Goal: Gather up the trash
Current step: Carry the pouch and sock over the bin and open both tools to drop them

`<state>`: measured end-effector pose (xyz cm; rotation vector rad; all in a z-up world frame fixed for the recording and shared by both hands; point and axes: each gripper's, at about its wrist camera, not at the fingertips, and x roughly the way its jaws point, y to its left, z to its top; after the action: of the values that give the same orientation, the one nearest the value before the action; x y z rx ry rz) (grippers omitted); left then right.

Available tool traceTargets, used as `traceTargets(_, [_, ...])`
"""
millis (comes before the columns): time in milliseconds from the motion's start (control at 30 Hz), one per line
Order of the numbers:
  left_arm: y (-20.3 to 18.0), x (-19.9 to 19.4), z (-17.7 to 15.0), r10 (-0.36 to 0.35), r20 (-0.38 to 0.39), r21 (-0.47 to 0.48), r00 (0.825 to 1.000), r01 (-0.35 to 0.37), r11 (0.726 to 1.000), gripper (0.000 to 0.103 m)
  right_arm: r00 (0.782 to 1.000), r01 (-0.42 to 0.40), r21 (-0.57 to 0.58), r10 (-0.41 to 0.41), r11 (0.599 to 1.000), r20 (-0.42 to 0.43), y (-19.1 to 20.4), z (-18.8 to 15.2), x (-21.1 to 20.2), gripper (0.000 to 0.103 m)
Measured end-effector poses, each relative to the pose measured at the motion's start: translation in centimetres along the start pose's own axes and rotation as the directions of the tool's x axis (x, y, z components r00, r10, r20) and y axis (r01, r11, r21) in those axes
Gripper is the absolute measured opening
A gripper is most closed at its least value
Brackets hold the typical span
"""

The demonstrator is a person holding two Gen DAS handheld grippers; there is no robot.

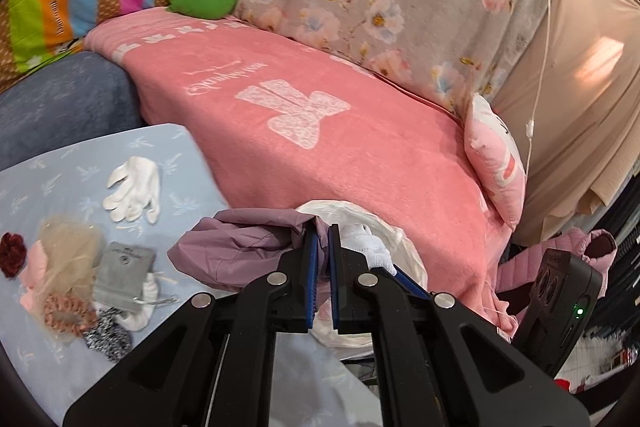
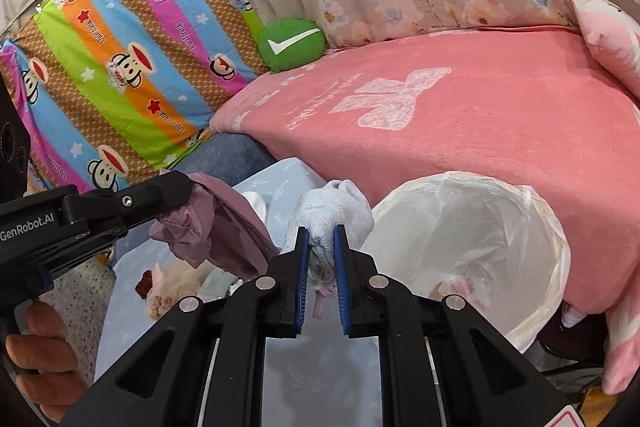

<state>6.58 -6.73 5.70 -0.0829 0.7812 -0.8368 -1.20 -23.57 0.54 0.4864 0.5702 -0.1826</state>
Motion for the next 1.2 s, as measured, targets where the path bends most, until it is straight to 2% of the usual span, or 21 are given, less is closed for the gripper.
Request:
traceTargets(300, [-3.8,3.2,0.4,-0.049,-0.041,0.068,0.998,0.052,0.996,0.006,0.997,0.074,0.05,-0.074,0.996,-0.001,-4.5,0.0,-0.4,0.012])
traceTargets(700, [-6.8,6.0,0.1,-0.078,-0.091,0.106,0.993,0.088,0.991,0.006,0.994,0.109,0.08,-0.109,0.991,-0.007,-6.3,-0.4,-0.4,0.014])
traceTargets(733, [-6.8,6.0,0.2,-0.072,-0.088,0.107,0.993,0.081,0.991,0.011,0.994,0.111,0.081,-0.111,0.991,-0.006,-6.3,-0.4,-0.4,0.015])
traceTargets(800, [-6.7,6.0,0.3,-0.071,-0.085,0.1,0.994,0.079,0.992,0.033,0.993,0.116,0.083,-0.117,0.99,-0.001,-6.4,-0.5,-0.4,0.017])
traceTargets(833, [-6.6,5.9,0.3,-0.072,-0.078,0.091,0.994,0.079,0.993,0.053,0.993,0.115,0.083,-0.116,0.99,0.002,-6.4,-0.5,-0.5,0.017])
traceTargets(867, [-6.5,5.7,0.2,-0.07,-0.067,0.082,0.995,0.076,0.994,0.066,0.993,0.115,0.083,-0.116,0.99,0.003,-6.4,-0.5,-0.5,0.017])
traceTargets(933, [-6.4,5.3,0.2,-0.066,-0.041,0.079,0.997,0.069,0.994,0.067,0.993,0.118,0.085,-0.118,0.989,0.003,-6.6,-0.4,-0.4,0.018])
traceTargets(1067, [-5.9,5.1,0.1,-0.026,-0.031,0.086,0.999,0.028,0.996,0.067,0.993,0.119,0.09,-0.12,0.989,0.007,-6.5,-0.5,-0.5,0.023])
traceTargets(1200, [-4.9,4.7,-0.2,0.002,-0.022,0.074,1.0,0.0,0.997,0.067,0.994,0.11,0.08,-0.11,0.991,0.003,-5.9,-0.5,-0.4,0.024])
